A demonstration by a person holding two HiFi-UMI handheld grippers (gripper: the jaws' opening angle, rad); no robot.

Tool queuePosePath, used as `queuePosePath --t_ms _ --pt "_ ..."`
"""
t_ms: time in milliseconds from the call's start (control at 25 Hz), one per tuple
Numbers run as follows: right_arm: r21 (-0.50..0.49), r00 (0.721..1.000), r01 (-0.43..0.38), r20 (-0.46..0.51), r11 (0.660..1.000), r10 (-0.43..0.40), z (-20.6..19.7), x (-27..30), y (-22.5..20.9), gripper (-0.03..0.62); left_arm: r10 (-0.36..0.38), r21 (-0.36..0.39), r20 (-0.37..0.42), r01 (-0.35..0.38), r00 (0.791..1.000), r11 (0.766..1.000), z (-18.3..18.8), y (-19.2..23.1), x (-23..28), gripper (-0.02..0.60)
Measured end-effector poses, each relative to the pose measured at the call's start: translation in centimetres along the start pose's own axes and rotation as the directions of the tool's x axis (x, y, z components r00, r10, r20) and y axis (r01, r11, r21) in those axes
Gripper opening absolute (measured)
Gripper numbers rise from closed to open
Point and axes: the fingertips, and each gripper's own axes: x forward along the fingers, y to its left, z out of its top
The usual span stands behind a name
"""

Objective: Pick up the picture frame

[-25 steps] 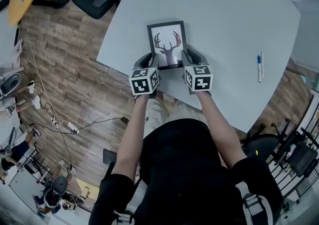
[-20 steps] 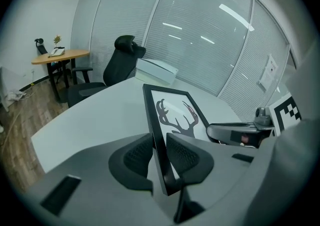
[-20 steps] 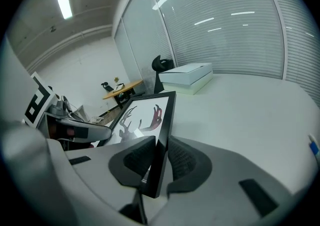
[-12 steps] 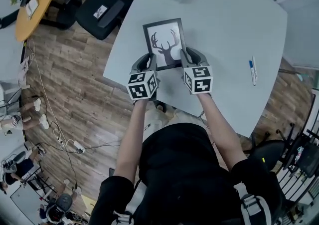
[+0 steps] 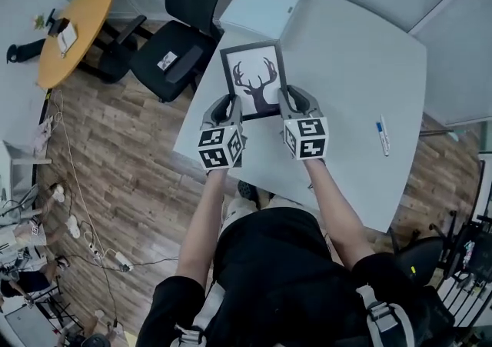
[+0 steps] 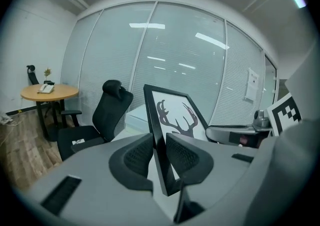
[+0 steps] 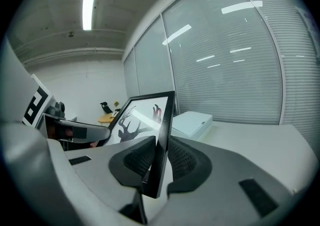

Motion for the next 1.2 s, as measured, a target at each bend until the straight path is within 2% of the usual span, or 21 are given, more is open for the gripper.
queuePosePath --t_ms 280,600,880,1200 --pt "-0.048 0.990 0.024 0.139 0.999 -0.017 7.8 -1.5 2.6 0.092 -0.028 0.052 0.149 0.021 0.988 0.998 7.7 0.4 -3.1 0.091" --pt "-0.085 0.961 0.044 0.276 0.995 -0.019 14.9 -3.1 4.5 0.090 -0.093 0.082 0.263 0.074 0.960 0.994 14.5 0.3 -5.8 0.089" --pt "-0.105 0.947 0.065 0.321 0.992 -0.028 17.5 -3.7 6.0 0.086 -0.112 0.082 0.302 0.091 0.947 0.992 16.8 0.8 -7.0 0.089" --pt "-0.095 0.944 0.070 0.328 0.993 -0.035 17.0 -4.5 7.1 0.086 -0.117 0.077 0.307 0.098 0.944 0.992 16.5 1.3 -8.2 0.086"
